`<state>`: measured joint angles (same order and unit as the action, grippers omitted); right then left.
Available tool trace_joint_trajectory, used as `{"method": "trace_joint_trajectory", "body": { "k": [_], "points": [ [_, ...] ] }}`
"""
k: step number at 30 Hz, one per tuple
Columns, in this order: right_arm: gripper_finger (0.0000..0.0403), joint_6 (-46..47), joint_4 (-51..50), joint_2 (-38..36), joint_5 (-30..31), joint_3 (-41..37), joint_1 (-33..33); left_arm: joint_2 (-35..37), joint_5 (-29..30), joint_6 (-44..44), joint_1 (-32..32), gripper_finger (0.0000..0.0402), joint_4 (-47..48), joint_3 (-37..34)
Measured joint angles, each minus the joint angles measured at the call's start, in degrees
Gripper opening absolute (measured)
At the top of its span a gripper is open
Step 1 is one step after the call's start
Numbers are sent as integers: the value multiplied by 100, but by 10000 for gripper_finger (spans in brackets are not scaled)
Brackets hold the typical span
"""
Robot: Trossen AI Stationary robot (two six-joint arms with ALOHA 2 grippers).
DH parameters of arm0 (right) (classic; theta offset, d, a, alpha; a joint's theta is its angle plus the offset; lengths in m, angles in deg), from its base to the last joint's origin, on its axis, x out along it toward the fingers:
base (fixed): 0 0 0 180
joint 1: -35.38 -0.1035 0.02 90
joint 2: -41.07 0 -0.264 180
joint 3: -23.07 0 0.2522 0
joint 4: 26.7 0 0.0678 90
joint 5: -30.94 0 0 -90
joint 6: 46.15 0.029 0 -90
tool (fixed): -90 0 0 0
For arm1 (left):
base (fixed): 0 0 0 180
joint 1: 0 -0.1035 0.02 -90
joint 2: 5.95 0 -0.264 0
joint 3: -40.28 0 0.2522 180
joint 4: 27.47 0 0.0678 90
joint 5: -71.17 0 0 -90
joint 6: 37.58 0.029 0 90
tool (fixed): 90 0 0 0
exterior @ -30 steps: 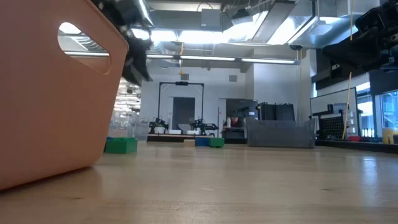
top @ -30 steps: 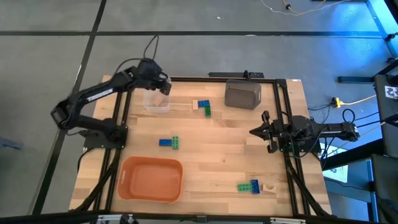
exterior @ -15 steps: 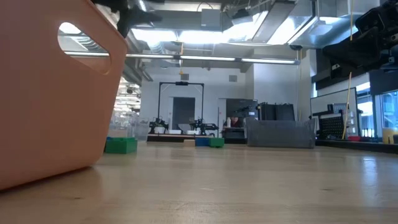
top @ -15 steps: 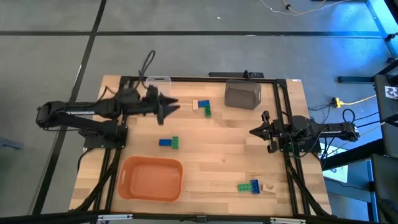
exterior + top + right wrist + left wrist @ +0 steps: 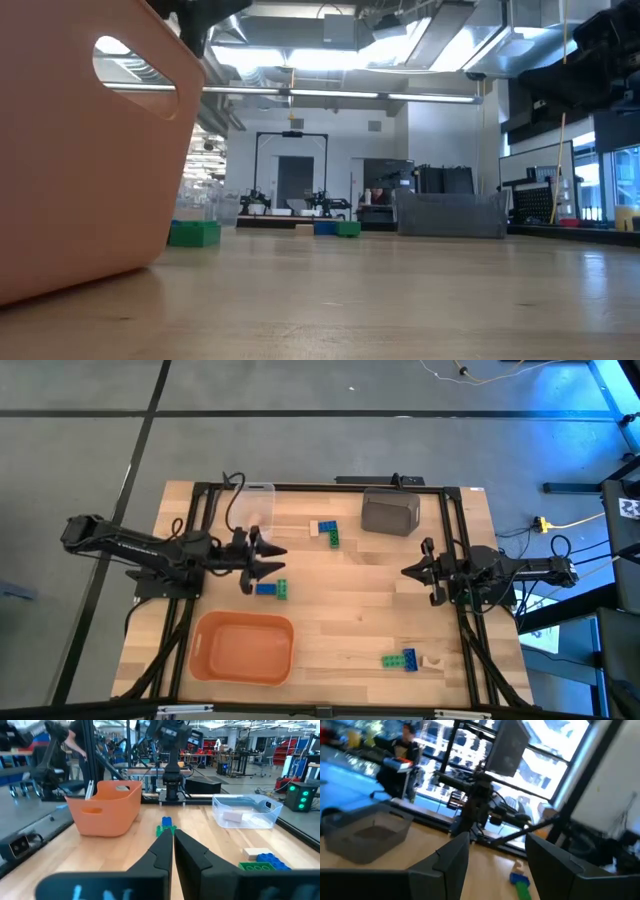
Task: Sort & place blocks by color
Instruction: Put the top brown wooden block into the transparent bin
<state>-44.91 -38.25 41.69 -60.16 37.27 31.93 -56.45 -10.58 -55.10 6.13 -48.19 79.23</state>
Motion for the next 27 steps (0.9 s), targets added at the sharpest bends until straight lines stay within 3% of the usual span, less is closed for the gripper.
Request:
{"method": "trace_joint_trajectory", "body": {
  "k": [6,12,21,27],
  "points": [
    [21,1157,586,7,57,0,-1,14,-22,732,-6,185,171,0],
    [21,2382,2046,0,476,0,-1,320,-12,750,-6,185,370,2],
    [21,1999,4490,304,752,10,-1,828,69,603,-6,185,860,2],
    [21,1932,4566,1588,730,609,-3,824,156,594,-6,185,889,2]
  ]
}}
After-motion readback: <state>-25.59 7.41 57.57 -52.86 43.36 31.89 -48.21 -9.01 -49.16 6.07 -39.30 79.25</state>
